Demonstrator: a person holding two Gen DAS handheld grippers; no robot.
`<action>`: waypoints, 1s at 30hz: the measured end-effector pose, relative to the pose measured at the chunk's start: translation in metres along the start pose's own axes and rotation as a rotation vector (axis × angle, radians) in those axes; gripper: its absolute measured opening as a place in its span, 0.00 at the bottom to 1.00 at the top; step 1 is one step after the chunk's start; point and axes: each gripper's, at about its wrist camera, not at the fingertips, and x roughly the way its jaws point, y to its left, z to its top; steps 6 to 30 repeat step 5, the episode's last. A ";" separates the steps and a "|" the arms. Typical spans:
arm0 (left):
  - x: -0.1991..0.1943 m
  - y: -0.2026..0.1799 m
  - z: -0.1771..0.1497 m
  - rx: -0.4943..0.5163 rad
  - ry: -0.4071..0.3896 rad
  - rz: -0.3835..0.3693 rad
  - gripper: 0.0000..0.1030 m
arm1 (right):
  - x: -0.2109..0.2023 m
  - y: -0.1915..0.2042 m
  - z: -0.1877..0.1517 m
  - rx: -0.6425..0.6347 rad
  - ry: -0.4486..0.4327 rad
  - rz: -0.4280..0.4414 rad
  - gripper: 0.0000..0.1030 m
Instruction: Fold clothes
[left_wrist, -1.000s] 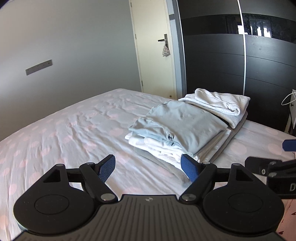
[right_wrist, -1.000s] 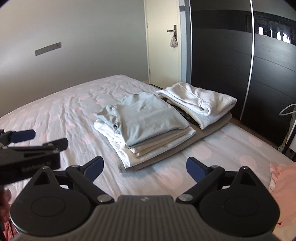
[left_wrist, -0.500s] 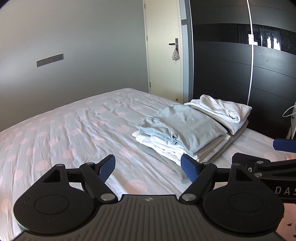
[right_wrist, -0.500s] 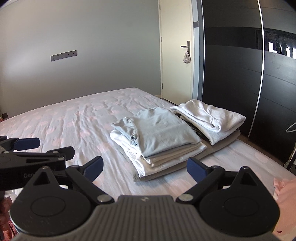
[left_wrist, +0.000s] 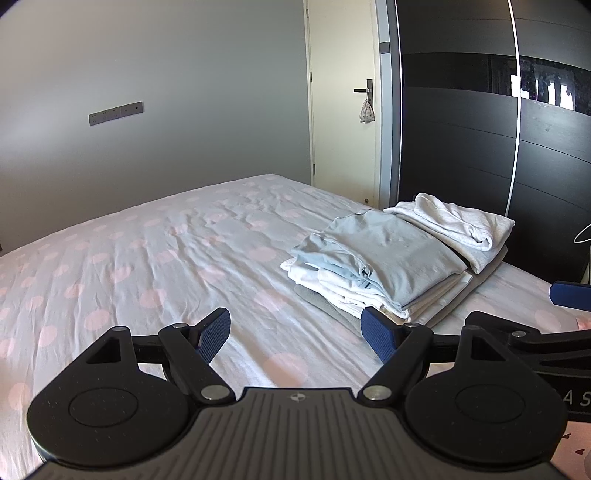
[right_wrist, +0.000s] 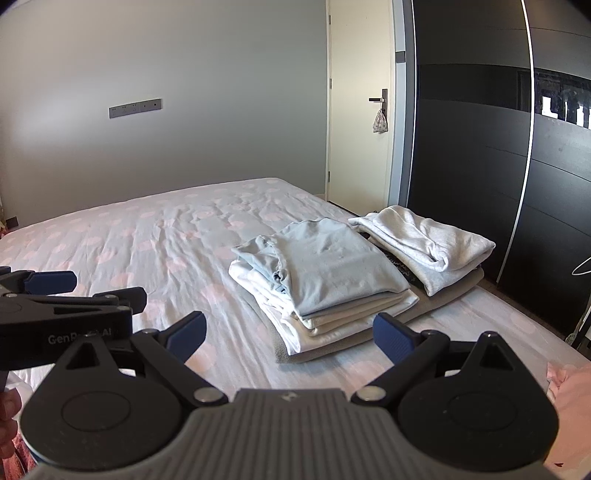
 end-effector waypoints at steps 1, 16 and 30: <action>0.000 0.000 0.000 0.002 -0.001 0.001 0.75 | 0.000 0.000 0.000 0.002 0.000 0.000 0.95; -0.001 0.001 0.000 0.004 -0.008 -0.003 0.75 | -0.001 0.001 0.001 0.004 0.004 -0.003 0.95; -0.001 0.001 0.000 0.004 -0.008 -0.003 0.75 | -0.001 0.001 0.001 0.004 0.004 -0.003 0.95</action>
